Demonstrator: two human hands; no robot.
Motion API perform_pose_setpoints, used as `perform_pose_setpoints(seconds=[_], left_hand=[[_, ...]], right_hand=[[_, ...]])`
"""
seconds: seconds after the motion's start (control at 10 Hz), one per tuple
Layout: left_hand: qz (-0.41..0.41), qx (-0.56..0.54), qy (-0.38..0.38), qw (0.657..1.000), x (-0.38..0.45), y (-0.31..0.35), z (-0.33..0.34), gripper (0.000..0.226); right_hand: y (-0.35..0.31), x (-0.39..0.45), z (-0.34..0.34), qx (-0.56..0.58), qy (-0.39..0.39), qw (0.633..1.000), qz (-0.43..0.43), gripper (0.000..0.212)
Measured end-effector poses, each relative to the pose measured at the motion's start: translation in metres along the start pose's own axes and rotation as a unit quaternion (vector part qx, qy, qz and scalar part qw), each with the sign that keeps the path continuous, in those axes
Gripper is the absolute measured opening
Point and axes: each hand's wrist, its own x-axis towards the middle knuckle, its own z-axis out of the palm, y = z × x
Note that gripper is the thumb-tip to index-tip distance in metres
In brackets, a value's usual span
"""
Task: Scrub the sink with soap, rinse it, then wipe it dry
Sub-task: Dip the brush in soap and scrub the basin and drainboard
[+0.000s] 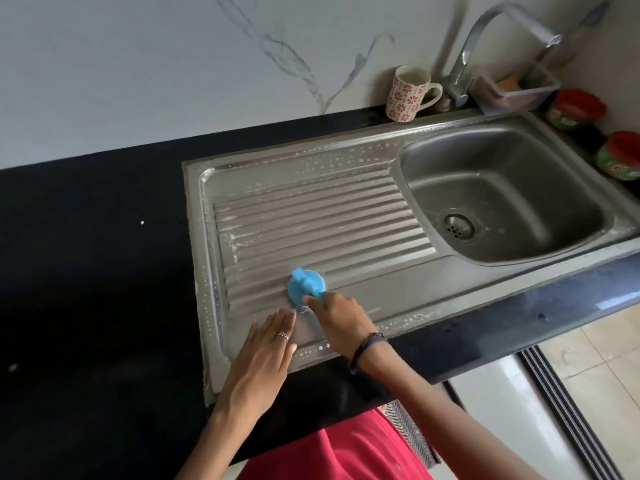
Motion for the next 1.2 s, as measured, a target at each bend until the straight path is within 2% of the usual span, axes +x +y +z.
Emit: perform_pose_setpoints(seconds=[0.2,0.3,0.4,0.5,0.7,0.9,1.0,1.2], left_hand=[[-0.108,-0.032,0.021,0.993,-0.04,-0.025,-0.006,0.077],[-0.132,-0.013,0.035,0.991,-0.06,-0.031,-0.005,0.074],[-0.158,-0.02,0.043,0.986,-0.071,-0.033,-0.009,0.074],[-0.19,-0.032,0.042,0.98,-0.076,-0.034,-0.011,0.077],[-0.207,-0.025,0.03,0.977,-0.074,-0.034,-0.01,0.085],[-0.232,-0.053,-0.013,0.971,-0.079,-0.032,-0.02,0.088],[-0.235,-0.047,-0.003,0.971,-0.081,-0.033,-0.017,0.088],[-0.217,-0.053,0.028,0.974,-0.079,-0.029,-0.014,0.092]], right_hand=[[-0.01,0.044,-0.023,-0.123,0.04,0.991,-0.043,0.04],[-0.022,0.028,0.005,-0.129,0.026,0.989,-0.071,0.041],[-0.029,-0.008,0.04,-0.098,-0.037,0.992,-0.069,0.047],[-0.049,-0.01,0.058,-0.066,-0.046,0.994,-0.071,0.047],[-0.101,0.049,0.047,-0.07,-0.031,0.989,-0.129,0.036],[-0.056,-0.032,0.054,-0.029,-0.089,0.988,-0.12,0.035],[-0.052,-0.043,0.051,-0.06,-0.093,0.99,-0.085,0.035],[-0.093,0.015,0.055,-0.036,-0.072,0.993,-0.09,0.041]])
